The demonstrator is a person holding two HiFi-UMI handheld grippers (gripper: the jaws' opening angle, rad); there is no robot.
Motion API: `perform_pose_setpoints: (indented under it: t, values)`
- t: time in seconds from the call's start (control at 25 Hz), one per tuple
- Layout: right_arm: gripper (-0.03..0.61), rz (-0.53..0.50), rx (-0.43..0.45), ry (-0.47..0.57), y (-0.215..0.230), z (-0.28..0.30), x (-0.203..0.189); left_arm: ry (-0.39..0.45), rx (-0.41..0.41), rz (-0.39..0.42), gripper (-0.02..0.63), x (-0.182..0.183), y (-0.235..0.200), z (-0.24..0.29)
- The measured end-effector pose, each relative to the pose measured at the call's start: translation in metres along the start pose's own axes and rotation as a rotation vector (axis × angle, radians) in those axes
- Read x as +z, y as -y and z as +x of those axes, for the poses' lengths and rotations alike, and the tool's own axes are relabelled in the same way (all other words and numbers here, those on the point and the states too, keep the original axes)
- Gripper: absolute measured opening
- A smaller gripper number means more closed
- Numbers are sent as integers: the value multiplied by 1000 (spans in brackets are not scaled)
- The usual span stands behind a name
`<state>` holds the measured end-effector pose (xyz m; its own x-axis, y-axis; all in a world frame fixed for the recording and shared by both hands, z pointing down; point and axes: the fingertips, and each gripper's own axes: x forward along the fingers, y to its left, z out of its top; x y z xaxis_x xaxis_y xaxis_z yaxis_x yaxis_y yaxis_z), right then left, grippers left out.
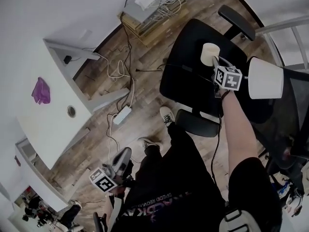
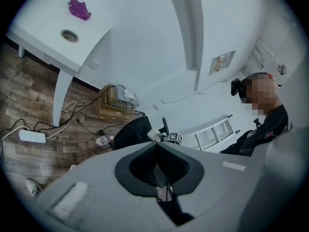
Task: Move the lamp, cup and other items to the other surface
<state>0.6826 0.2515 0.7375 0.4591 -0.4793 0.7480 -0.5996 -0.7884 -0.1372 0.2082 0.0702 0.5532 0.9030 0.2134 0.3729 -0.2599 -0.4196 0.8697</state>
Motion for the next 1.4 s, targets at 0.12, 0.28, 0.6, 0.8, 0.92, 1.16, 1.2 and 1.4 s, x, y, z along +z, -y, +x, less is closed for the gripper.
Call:
perform_pose_setpoints:
  t: [0.12,0.28,0.6,0.8,0.92,1.16,1.2,1.4]
  values:
    - [52,-3,-21,-29,1,19,-11,6,29,-14,-3,-3,-7,-3]
    - [52,2,-27,-52,-1,33,-25,2,41,-26,-3,-6,-12,-3]
    - [52,-47,-24,-68,-3,36,-38,6,38,-53,-3,-11,-16,2]
    - [55,-69,-17,-96,-1,30,-52,10,27,-56,-3,-14,-13,5]
    - [57,-81,-18,-129,0,29,-63,22,24,-64,-3,-13,-16,2]
    - [60,-88,-3,-198,4,25,-81,23,0,-56,-3,-19,-12,5]
    - [61,-89,-7,-207,6,24,-83,26,-3,-58,-3,-20,-12,4]
    - [94,-97,-38,-279,12,13,-106,53,1,-72,-4,-26,-19,-13]
